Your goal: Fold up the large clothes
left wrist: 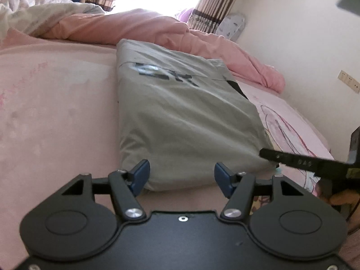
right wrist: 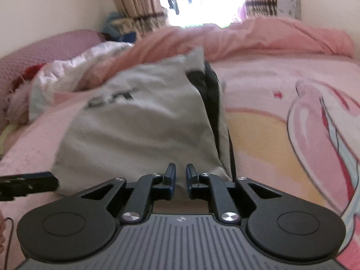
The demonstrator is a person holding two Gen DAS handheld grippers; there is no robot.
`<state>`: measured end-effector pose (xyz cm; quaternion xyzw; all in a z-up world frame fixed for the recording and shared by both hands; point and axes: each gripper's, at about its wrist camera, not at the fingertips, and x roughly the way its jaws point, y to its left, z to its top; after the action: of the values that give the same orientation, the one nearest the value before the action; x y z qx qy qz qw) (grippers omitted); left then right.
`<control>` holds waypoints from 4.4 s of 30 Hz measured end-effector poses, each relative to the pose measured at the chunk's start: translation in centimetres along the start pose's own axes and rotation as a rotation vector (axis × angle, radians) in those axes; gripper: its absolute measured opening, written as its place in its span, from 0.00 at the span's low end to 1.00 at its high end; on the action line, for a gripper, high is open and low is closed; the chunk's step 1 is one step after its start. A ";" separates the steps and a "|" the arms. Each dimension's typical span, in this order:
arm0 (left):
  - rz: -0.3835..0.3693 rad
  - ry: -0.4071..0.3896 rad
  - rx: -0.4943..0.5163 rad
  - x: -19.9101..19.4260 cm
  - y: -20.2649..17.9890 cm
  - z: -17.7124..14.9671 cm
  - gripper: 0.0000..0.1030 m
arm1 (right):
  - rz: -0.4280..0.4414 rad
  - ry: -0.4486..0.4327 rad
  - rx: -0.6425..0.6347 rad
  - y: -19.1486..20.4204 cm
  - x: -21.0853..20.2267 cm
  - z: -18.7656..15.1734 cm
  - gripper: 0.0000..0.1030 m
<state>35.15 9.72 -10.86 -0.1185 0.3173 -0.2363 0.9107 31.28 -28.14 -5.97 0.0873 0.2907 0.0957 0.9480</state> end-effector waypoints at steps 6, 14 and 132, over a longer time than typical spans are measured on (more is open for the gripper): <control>-0.015 -0.017 -0.015 -0.2 0.5 -0.8 0.63 | 0.005 -0.012 0.022 -0.4 0.0 -0.3 0.07; 0.008 -0.005 -0.018 -0.3 -0.2 -0.2 0.64 | -0.011 -0.005 0.018 -0.1 -0.3 -0.2 0.07; 0.303 0.077 0.011 -19.6 -11.8 -9.2 0.87 | -0.254 -0.012 0.006 3.3 -23.1 -8.7 0.64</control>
<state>11.67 8.85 -3.35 -0.0550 0.3648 -0.1024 0.9238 7.08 -29.39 -0.01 0.0533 0.2939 -0.0264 0.9540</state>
